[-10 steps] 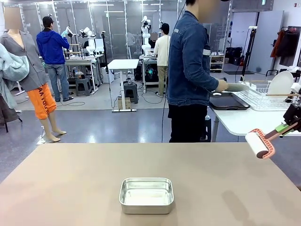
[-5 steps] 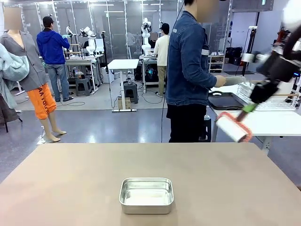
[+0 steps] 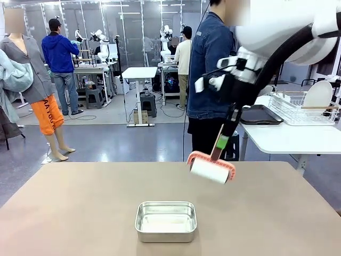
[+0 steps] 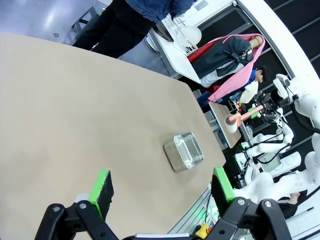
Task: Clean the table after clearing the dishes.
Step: Place the Lint Roller back on top of the Airtight Container.
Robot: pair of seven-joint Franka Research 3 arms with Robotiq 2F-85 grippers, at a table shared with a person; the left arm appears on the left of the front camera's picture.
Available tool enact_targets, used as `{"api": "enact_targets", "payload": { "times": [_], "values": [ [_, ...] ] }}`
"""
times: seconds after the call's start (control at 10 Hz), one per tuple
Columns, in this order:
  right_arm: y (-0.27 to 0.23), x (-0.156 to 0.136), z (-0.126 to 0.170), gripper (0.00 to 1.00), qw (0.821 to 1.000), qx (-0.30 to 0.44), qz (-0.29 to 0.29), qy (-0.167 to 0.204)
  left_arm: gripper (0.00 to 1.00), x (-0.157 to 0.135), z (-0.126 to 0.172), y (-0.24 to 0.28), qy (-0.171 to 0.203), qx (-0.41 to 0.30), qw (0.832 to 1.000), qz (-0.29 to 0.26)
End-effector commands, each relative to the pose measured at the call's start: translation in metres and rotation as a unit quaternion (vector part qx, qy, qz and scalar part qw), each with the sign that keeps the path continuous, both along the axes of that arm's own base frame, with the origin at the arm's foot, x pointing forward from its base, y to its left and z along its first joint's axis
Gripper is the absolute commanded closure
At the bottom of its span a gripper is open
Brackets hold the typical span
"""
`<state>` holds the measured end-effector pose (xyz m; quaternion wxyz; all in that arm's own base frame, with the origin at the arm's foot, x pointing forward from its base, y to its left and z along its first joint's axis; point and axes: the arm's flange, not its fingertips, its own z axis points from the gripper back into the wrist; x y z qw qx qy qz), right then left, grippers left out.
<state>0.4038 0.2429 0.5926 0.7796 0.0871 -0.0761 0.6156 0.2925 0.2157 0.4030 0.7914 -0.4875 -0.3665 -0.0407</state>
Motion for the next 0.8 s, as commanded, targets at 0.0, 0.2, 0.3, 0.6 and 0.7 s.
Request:
{"api": "enact_targets", "payload": {
  "times": [0.0,0.2,0.3,0.6,0.7],
  "values": [
    [0.022,-0.019,-0.009,0.79,0.996,-0.03,0.078,-0.039,0.0,-0.001,0.001,0.001,0.0,0.002,1.0,0.002],
    [0.037,-0.019,-0.015,0.79,0.996,-0.052,0.04,-0.057,0.0,-0.001,0.001,0.001,0.0,0.002,1.0,0.002],
    [0.039,-0.025,-0.01,0.79,0.997,-0.029,0.072,-0.015,0.0,-0.001,0.001,0.001,0.0,0.002,1.0,0.002],
    [0.039,-0.025,-0.01,0.79,0.997,-0.029,0.072,-0.015,0.0,-0.001,0.001,0.001,0.0,0.002,1.0,0.002],
    [0.04,-0.023,-0.013,0.79,0.996,-0.038,0.071,-0.023,0.0,-0.001,0.001,0.001,0.0,0.002,1.0,0.002]
  ]
}}
